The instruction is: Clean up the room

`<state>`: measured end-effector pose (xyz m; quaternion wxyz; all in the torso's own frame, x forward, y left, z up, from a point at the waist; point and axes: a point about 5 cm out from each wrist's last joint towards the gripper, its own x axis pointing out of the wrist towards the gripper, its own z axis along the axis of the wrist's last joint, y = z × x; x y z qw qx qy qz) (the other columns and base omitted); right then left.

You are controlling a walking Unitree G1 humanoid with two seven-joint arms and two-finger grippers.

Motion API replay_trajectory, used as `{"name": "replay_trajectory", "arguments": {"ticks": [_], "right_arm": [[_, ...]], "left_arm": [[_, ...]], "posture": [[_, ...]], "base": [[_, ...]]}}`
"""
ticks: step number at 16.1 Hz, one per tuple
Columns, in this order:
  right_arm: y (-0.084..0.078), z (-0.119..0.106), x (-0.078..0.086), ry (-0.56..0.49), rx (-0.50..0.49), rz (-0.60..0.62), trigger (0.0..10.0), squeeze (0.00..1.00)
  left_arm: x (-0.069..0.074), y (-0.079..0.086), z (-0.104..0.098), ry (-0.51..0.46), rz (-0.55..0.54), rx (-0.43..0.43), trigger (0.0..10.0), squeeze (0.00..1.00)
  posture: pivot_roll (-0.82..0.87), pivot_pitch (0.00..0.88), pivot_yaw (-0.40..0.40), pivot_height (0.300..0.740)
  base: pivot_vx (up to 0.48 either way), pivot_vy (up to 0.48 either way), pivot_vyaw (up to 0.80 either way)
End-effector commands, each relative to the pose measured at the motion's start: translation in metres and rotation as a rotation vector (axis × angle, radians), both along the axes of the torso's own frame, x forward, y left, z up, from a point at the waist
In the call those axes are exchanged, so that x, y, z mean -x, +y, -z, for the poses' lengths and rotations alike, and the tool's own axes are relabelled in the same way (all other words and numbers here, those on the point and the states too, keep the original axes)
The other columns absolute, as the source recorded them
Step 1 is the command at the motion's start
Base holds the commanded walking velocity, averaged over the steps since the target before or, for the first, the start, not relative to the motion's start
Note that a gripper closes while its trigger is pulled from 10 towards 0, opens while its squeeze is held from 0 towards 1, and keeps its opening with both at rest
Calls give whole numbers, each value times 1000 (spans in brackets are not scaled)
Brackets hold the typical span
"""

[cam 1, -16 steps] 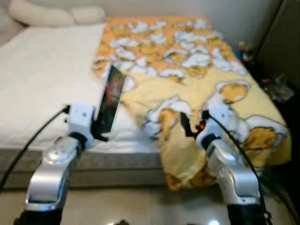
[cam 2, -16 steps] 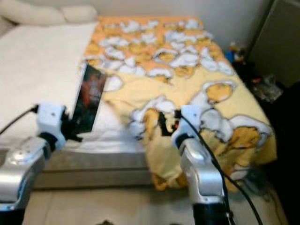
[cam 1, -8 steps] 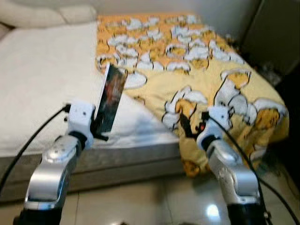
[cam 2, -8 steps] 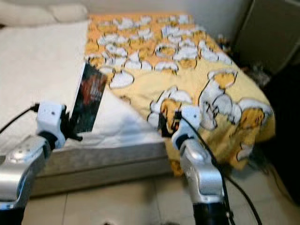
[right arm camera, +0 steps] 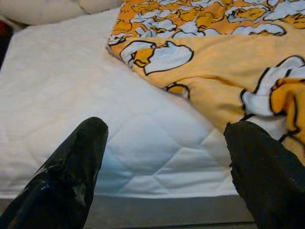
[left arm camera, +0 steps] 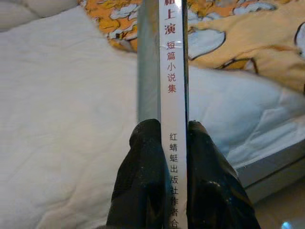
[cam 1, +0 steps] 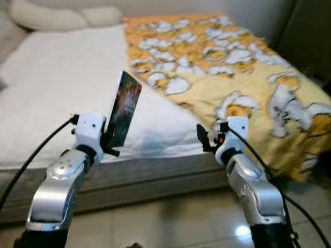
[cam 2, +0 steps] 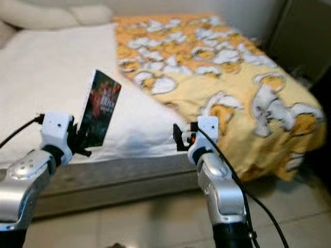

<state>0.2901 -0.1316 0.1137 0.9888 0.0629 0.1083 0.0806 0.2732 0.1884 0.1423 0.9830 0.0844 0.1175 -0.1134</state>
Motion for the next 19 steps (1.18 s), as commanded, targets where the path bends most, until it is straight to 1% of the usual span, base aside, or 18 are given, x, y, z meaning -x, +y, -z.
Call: {"name": "replay_trajectory", "arguments": {"ticks": [1, 4, 6, 18, 19], "right_arm": [[-5, 0, 0, 1, 5, 18, 10000, 0], [-2, 1, 1, 1, 6, 6, 10000, 0], [-3, 3, 2, 6, 7, 6, 10000, 0], [-4, 3, 1, 0, 16, 6, 10000, 0], [-4, 2, 0, -2, 17, 6, 10000, 0]], "left_arm": [[-3, -8, -10, -48, 39, -5, 10000, 0], [-3, -7, -11, -51, 40, -6, 10000, 0], [-4, -4, -11, -53, 34, -8, 10000, 0], [-4, -6, -10, -51, 35, -9, 10000, 0], [-6, -6, -12, -68, 13, 2, 10000, 0]], "posture": [[-19, 0, 44, 740], [-17, 0, 44, 740], [-12, 0, 43, 740], [-18, 0, 48, 740], [-18, 0, 48, 740]], "base": [[0, 435, 0], [0, 433, 0], [0, 435, 0], [0, 432, 0], [0, 0, 0]]}}
